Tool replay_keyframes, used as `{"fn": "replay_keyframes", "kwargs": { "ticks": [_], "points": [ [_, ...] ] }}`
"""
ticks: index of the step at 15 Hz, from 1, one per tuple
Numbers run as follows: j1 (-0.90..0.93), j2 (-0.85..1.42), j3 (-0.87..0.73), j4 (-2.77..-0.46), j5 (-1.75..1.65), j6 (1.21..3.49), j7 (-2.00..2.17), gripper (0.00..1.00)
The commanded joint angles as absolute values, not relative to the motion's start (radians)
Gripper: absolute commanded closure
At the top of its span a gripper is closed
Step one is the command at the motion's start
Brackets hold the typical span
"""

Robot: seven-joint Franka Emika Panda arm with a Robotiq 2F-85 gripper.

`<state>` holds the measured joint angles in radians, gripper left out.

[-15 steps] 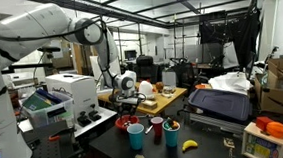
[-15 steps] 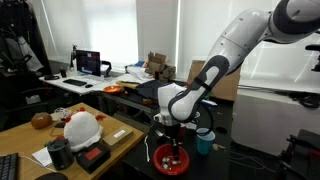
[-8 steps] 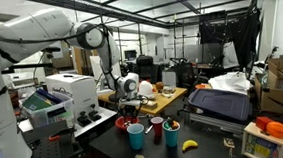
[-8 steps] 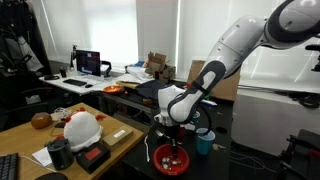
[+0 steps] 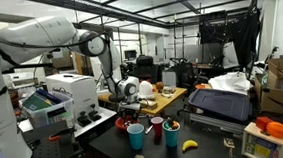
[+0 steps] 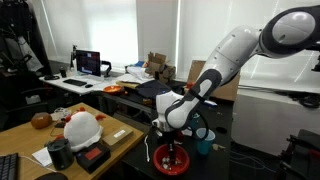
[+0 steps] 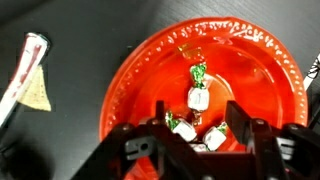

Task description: Put the sweets inside the blue cup.

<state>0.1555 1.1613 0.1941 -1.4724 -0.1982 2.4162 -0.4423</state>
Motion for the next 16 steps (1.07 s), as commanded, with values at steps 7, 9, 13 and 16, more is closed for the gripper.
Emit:
{"fn": "replay_keyframes", "kwargs": {
  "ticks": [7, 9, 13, 16],
  "points": [
    [0.166, 1.215, 0.198, -1.437, -0.19, 2.412, -0.421, 0.62],
    [0.163, 1.206, 0.197, -1.447, -0.19, 2.418, -0.418, 0.7],
    [0.152, 1.186, 0.195, -1.469, -0.189, 2.431, -0.414, 0.99],
    [0.151, 1.168, 0.188, -1.496, -0.191, 2.438, -0.397, 0.97]
  ]
}}
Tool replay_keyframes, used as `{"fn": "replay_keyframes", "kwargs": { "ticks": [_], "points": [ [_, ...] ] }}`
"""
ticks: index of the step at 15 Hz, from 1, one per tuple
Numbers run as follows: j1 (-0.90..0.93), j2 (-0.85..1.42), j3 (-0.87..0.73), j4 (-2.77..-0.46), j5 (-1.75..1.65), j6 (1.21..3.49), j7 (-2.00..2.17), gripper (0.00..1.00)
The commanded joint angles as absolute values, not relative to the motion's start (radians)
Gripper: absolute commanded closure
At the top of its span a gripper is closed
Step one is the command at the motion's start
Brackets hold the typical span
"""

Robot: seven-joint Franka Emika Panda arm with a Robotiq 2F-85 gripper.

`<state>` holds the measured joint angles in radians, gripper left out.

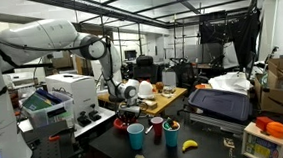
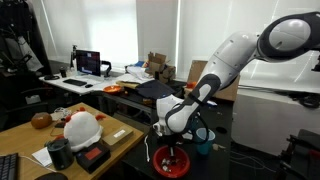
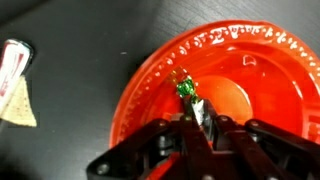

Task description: Put the sweets inside the blue cup.

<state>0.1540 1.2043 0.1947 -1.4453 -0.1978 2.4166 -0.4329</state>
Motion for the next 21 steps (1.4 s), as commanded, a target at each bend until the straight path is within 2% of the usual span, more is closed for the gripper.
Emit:
{"fn": "replay_keyframes", "kwargs": {
  "ticks": [1, 21],
  "points": [
    [0.153, 1.159, 0.183, -1.508, -0.193, 2.441, -0.383, 0.97],
    [0.167, 0.766, 0.184, -1.913, -0.169, 2.438, -0.191, 0.97]
  ]
}}
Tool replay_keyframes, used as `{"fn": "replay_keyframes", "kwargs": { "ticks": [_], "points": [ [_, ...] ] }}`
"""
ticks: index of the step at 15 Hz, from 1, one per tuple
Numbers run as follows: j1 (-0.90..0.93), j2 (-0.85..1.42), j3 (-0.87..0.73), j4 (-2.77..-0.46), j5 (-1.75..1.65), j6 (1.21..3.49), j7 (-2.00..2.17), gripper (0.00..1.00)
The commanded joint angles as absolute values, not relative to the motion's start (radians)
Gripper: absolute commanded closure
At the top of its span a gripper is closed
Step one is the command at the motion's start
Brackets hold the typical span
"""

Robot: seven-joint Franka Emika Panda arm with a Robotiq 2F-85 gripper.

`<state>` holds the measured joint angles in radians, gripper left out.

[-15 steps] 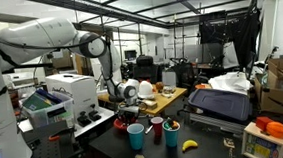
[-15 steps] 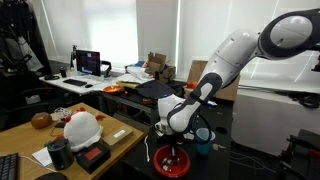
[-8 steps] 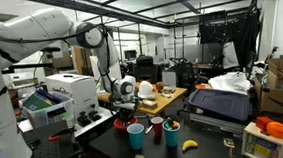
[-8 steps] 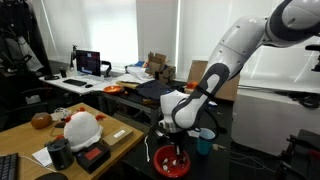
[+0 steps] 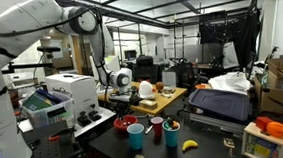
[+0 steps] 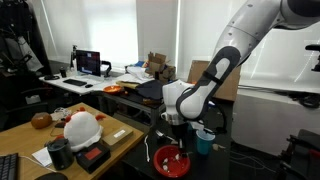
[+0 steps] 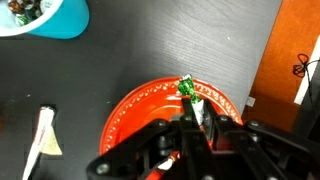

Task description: Put the sweets inside the blue cup.

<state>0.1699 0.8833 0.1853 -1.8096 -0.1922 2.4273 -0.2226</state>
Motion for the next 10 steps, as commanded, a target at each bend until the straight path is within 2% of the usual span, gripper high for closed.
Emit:
{"fn": "replay_keyframes", "kwargs": {
  "ticks": [1, 10],
  "points": [
    [0.163, 0.734, 0.183, -1.934, -0.162, 2.44, -0.181, 0.97],
    [0.116, 0.457, 0.129, -2.139, -0.096, 2.448, -0.088, 0.97]
  ]
}}
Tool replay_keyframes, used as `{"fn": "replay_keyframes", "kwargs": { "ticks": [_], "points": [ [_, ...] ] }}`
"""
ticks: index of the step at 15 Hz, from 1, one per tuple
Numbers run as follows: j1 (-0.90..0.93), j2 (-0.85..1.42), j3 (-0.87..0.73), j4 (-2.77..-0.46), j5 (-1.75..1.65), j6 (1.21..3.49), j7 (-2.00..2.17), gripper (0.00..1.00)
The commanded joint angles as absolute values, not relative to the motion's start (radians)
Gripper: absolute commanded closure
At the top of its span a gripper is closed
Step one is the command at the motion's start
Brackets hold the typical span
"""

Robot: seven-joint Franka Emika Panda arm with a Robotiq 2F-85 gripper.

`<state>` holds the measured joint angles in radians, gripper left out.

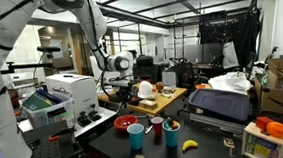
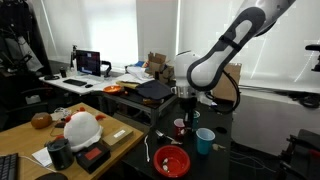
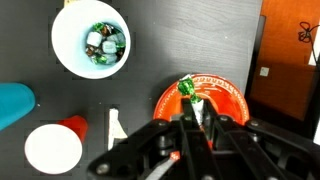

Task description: Put the sweets inside the blue cup.

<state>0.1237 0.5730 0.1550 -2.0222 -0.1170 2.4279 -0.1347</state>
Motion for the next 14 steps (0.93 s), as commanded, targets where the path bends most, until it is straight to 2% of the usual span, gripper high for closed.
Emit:
{"fn": "replay_keyframes", "kwargs": {
  "ticks": [1, 6, 14],
  "points": [
    [0.114, 0.434, 0.117, -2.161, -0.096, 2.445, -0.073, 0.97],
    [0.11, 0.365, 0.049, -2.25, -0.117, 2.44, 0.019, 0.97],
    [0.134, 0.44, -0.056, -2.228, -0.235, 2.437, 0.2, 0.97]
  ]
}}
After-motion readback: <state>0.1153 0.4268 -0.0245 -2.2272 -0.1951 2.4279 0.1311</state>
